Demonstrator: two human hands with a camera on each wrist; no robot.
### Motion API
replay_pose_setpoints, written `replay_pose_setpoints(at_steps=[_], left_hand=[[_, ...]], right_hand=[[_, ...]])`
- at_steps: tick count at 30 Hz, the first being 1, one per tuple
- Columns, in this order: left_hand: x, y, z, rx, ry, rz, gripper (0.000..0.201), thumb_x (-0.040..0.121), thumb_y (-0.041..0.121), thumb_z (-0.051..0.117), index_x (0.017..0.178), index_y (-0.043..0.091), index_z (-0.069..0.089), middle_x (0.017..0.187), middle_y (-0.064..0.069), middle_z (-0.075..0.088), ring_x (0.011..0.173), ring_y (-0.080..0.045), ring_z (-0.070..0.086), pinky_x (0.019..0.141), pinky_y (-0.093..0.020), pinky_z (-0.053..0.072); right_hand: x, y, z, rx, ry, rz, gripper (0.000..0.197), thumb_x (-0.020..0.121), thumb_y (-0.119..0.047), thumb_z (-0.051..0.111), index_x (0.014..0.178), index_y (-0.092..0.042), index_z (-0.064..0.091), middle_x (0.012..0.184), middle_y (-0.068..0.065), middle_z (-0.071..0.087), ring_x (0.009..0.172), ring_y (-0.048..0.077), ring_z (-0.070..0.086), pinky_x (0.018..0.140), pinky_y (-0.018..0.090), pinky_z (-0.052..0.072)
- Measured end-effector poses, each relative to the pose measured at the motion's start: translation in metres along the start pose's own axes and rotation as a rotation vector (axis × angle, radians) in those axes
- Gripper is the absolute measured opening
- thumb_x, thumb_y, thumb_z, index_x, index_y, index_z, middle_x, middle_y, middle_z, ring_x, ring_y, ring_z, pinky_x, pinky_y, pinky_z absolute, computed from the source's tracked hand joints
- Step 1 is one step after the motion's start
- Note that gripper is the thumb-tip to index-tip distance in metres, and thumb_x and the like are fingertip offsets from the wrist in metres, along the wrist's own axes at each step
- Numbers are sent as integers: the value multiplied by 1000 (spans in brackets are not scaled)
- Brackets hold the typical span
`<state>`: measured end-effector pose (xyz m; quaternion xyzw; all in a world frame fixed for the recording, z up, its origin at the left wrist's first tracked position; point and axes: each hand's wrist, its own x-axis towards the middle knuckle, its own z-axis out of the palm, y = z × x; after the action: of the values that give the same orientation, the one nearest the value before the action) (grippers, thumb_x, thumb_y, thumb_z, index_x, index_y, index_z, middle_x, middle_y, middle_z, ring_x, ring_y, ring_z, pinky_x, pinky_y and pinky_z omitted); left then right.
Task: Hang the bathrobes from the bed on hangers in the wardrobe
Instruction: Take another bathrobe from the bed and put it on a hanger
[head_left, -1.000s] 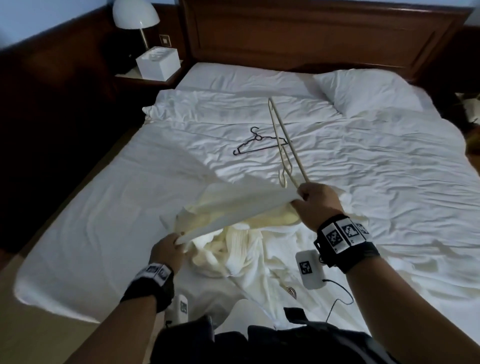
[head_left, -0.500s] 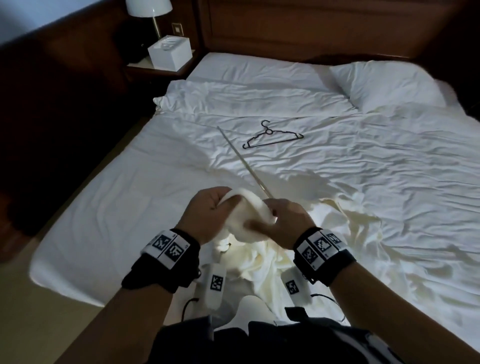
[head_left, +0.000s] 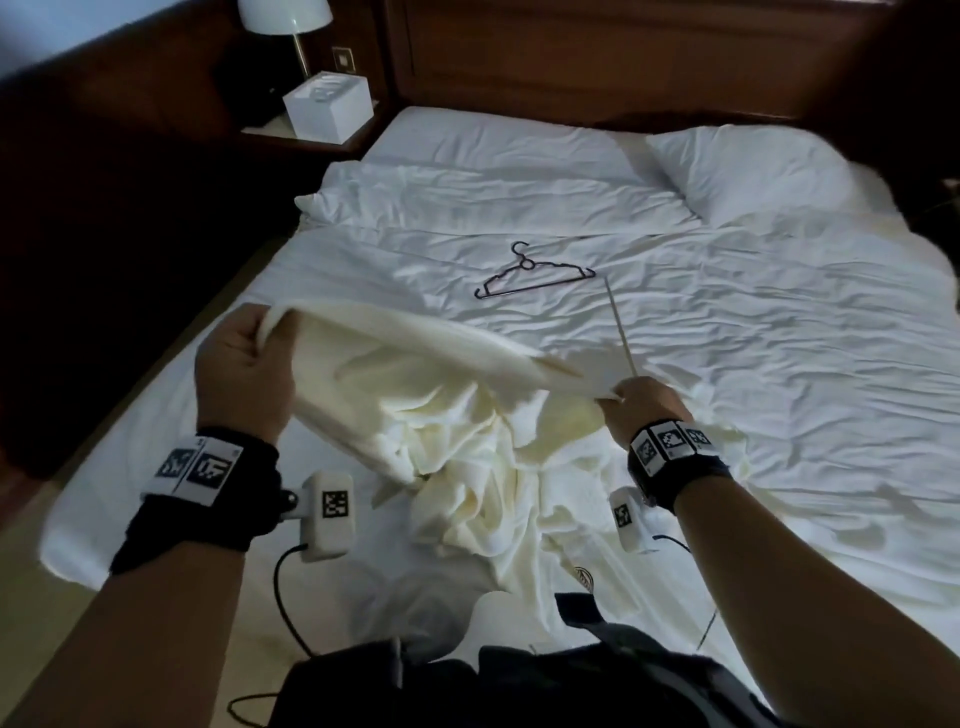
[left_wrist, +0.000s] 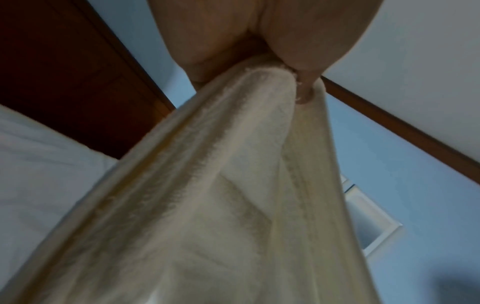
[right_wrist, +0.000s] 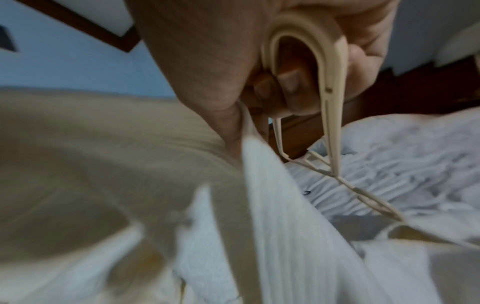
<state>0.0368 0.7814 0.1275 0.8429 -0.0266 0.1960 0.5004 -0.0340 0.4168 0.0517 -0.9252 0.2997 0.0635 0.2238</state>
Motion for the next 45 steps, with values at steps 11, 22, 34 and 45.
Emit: replay_pose_setpoints(at_steps=[11, 22, 34, 45], left_hand=[[-34, -7, 48, 427, -506, 186, 92, 61, 58, 76, 140, 28, 39, 141, -7, 40, 131, -25, 36, 111, -42, 30], [-27, 64, 41, -110, -538, 166, 23, 74, 10, 51, 83, 23, 69, 70, 2, 66, 62, -3, 56, 57, -20, 42], [32, 21, -10, -36, -152, -321, 47, 66, 49, 66, 77, 4, 69, 69, -1, 59, 67, -17, 52, 66, -36, 41], [16, 14, 17, 360, -208, -74, 25, 84, 35, 66, 93, 12, 67, 85, -6, 63, 82, -26, 58, 66, -32, 42]], right_hand=[[-46, -66, -48, 311, 312, -603, 34, 78, -35, 49, 94, -13, 70, 95, 10, 68, 83, 30, 63, 72, 39, 53], [-46, -88, -25, 178, 376, -560, 28, 79, -49, 68, 88, -23, 63, 93, -1, 60, 79, 23, 60, 63, 27, 40], [-5, -14, 14, 463, -63, -92, 48, 87, -45, 66, 54, -13, 50, 55, 2, 46, 55, 20, 43, 53, 28, 30], [-22, -20, -28, 782, -68, -55, 55, 79, -53, 70, 44, -13, 58, 41, 3, 53, 44, 16, 46, 54, 29, 36]])
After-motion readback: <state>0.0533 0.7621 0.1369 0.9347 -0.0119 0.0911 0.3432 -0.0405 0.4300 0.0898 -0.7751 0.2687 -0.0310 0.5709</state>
